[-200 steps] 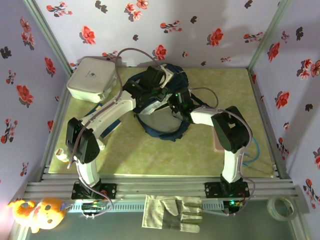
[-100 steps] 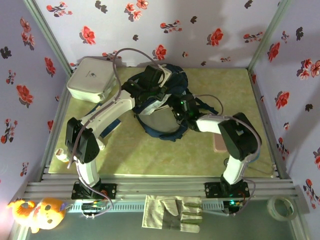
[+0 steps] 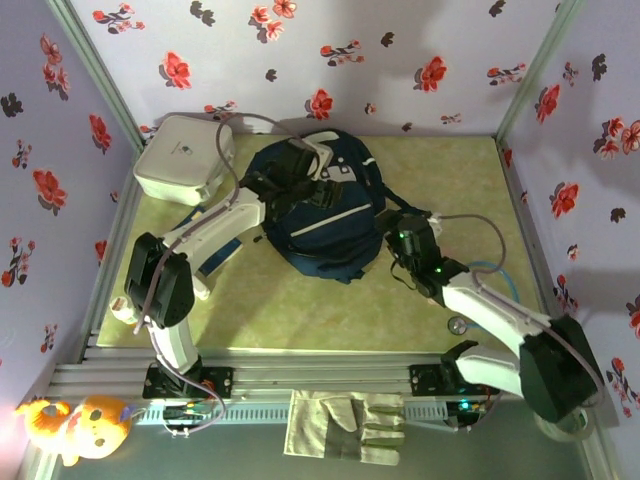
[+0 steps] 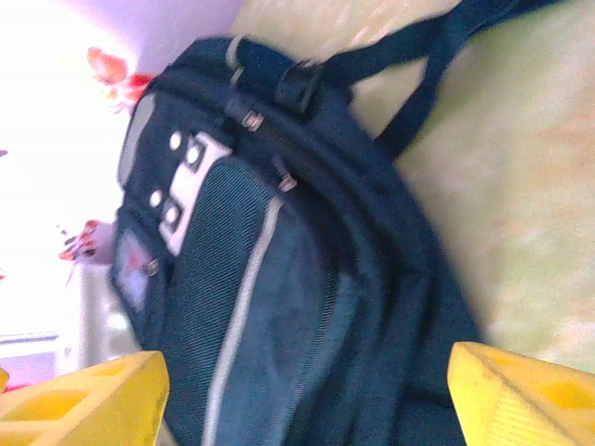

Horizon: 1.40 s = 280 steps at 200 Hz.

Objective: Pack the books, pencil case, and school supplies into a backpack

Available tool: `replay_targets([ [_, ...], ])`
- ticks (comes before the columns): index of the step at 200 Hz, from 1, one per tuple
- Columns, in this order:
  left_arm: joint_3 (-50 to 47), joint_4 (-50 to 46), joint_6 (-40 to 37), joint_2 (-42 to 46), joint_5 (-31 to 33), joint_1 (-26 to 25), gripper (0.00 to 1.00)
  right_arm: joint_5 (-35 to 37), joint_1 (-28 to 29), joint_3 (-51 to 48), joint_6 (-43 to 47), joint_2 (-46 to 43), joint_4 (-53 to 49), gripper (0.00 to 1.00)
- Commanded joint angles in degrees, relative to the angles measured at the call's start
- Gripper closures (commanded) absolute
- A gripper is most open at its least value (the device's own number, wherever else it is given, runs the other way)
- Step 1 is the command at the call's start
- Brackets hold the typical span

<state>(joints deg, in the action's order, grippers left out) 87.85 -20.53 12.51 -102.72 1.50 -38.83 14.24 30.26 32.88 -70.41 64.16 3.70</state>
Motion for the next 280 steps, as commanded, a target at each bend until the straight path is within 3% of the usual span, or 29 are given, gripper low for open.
replay_targets([
  [1,-6.6,5.7,5.7,5.4,-1.5,3.0,0.16,10.0,-0.6,-1.9,4.6,-5.6,-12.8,0.19],
  [35,-18.9,9.5,13.9,11.1,-0.9,10.9,0.10,8.8,-0.7,-1.3,11.3,-9.4,-14.0,0.17],
  [70,-28.1,7.7,22.5,12.4,1.0,20.6,0.08,5.3,-0.6,2.8,15.7,-5.3,-12.0,0.15],
  [97,-32.6,8.1,23.9,12.1,2.8,24.8,0.09,1.1,0.2,5.8,17.4,-0.5,-10.1,0.14],
  [177,-34.1,7.6,22.3,7.2,4.4,25.6,0.08,-3.2,1.8,8.4,16.1,6.4,-6.6,0.14],
  [229,-34.6,5.1,23.0,5.3,-2.0,25.2,0.09,-3.9,2.2,9.8,16.4,7.9,-6.9,0.14],
  [280,-38.4,-0.1,25.1,9.7,-6.5,18.6,0.11,-5.4,2.9,12.7,17.4,11.9,-7.0,0.14],
])
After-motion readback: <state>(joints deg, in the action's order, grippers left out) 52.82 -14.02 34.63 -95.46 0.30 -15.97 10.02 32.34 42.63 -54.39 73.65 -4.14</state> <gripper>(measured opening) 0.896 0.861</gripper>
